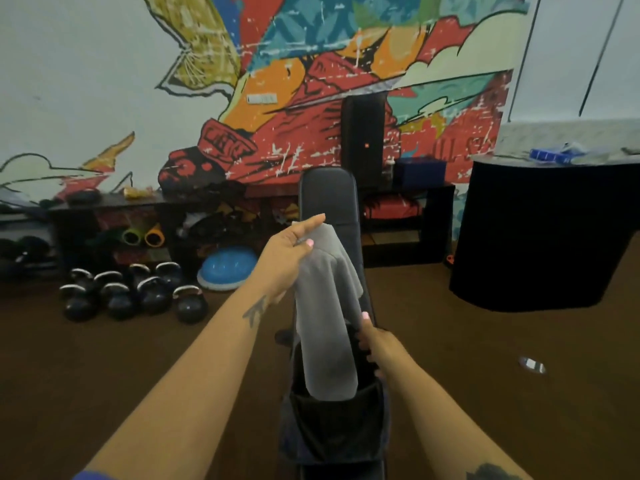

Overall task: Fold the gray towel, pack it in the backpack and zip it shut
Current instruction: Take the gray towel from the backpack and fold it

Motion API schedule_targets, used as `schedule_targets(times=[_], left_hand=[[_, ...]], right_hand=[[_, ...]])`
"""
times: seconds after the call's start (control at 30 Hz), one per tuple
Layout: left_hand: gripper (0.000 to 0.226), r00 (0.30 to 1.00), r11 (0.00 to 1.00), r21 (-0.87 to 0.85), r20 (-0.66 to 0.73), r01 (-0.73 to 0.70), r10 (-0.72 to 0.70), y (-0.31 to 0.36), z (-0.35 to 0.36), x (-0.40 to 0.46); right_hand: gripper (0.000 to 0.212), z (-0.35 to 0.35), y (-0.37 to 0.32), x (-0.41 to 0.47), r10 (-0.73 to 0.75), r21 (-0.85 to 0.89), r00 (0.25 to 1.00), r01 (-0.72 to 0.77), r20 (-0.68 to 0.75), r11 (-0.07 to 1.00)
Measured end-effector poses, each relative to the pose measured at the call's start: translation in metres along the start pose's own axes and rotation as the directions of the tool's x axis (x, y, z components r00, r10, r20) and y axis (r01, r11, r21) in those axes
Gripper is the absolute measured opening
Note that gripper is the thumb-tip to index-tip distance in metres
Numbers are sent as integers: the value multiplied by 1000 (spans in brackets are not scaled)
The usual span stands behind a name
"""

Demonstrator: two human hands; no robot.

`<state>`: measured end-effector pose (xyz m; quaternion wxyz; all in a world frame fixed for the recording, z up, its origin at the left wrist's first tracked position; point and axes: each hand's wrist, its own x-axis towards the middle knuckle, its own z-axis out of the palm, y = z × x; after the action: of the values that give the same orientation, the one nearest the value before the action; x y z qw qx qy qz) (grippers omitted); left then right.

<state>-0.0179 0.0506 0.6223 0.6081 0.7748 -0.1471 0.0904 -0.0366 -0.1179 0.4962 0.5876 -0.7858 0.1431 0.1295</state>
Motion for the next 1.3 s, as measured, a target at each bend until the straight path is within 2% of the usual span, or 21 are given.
schedule_targets(times=[0.07,0.2,0.3,0.37,0.5,0.67,0.83,0.97,1.03,1.07,1.17,1.23,1.3], left_hand=[[44,1000,1000,-20,-17,-2,1,6,-8,0],[43,999,1000,-22,-44,-1,0,10,-26,0],[42,998,999,-41,-60,21,-24,8,-39,-1],[42,996,998,-51,-77,39,-43,4,-48,-2],[42,990,997,-2,-120,79,-79,-6,-65,-7],[45,978,980,119,-149,161,-143,-22,-81,-15],[58,971,952,203,-113,230,-211,-32,-92,-22],[61,975,929,299,-109,220,-195,-33,-92,-26],[57,977,922,327,-115,208,-179,-32,-92,-28],[55,979,924,325,-115,200,-171,-32,-92,-29],[50,981,920,346,-120,185,-152,-30,-89,-30],[48,980,911,368,-131,188,-149,-28,-88,-31],[47,979,898,396,-139,192,-148,-26,-88,-32]], right_hand=[[72,8,-4,-1,92,145,994,-101,64,984],[76,18,-12,-5,75,424,987,-129,141,896],[65,18,-23,-9,19,592,993,-85,117,801],[55,15,-31,-12,-9,634,999,-24,49,773],[18,12,-40,-14,-101,548,985,161,-138,821],[6,0,-48,-23,-208,398,923,332,-324,855],[7,-9,-54,-26,-269,242,859,400,-436,884],[30,-21,-58,-28,-353,41,811,419,-466,907],[37,-23,-56,-27,-346,17,830,392,-437,920],[40,-24,-56,-27,-315,74,861,373,-399,925],[45,-24,-53,-29,-170,384,969,228,-178,895],[41,-25,-52,-31,-166,444,984,174,-58,879],[36,-26,-53,-35,-205,447,978,202,-42,871]])
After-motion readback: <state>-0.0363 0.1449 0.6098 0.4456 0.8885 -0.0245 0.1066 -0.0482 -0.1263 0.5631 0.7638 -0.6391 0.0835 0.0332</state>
